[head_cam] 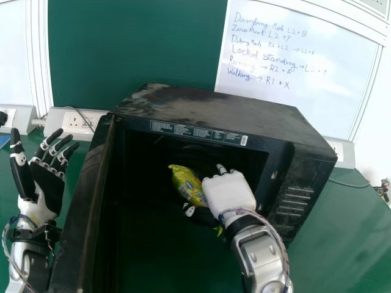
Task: Put biscuit inside oven
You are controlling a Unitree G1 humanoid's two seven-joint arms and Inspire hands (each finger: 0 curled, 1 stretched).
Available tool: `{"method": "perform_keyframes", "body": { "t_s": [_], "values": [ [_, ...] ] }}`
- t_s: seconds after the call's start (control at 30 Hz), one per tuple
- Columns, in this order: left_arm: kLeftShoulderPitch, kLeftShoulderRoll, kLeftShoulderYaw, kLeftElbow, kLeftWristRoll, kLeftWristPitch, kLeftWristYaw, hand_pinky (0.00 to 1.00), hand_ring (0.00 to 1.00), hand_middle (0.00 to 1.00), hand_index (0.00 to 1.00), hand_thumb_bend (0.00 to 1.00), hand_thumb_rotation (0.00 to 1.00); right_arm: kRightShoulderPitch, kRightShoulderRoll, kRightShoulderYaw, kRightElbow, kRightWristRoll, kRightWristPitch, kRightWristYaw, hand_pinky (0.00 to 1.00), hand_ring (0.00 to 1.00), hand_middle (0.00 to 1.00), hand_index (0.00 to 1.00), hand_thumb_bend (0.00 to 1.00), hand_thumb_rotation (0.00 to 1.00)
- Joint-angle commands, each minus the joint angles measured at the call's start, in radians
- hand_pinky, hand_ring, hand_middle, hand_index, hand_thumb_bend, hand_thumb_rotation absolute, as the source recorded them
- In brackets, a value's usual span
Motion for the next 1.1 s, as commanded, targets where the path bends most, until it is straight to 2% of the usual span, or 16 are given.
{"method": "perform_keyframes", "body": {
  "t_s": [0.0,0.47,0.83,0.9,1.07],
  "values": [
    [0.000,0.001,-0.001,-0.008,0.002,-0.006,-0.001,0.67,0.64,0.64,0.66,0.86,0.48,-0.031,0.002,0.001,0.018,0.007,0.012,-0.026,0.80,0.66,0.60,0.49,0.52,0.13],
    [0.010,-0.002,-0.002,-0.003,0.003,-0.019,-0.004,0.67,0.66,0.66,0.67,0.87,0.48,-0.091,0.040,0.019,0.127,0.033,0.058,-0.113,0.79,0.63,0.57,0.49,0.52,0.13],
    [0.010,-0.002,-0.006,0.000,0.011,-0.025,-0.006,0.66,0.64,0.65,0.67,0.86,0.47,-0.192,0.045,0.032,0.251,0.050,0.096,-0.141,0.80,0.63,0.56,0.49,0.52,0.13],
    [0.009,-0.002,-0.006,0.001,0.009,-0.024,-0.006,0.66,0.64,0.65,0.67,0.86,0.48,-0.203,0.042,0.035,0.271,0.059,0.098,-0.161,0.78,0.61,0.51,0.49,0.53,0.03],
    [0.006,-0.007,-0.006,-0.005,-0.003,-0.014,0.005,0.66,0.64,0.65,0.67,0.85,0.47,-0.225,0.051,0.039,0.309,0.089,0.117,-0.194,0.78,0.62,0.50,0.48,0.53,0.00]
  ]
}}
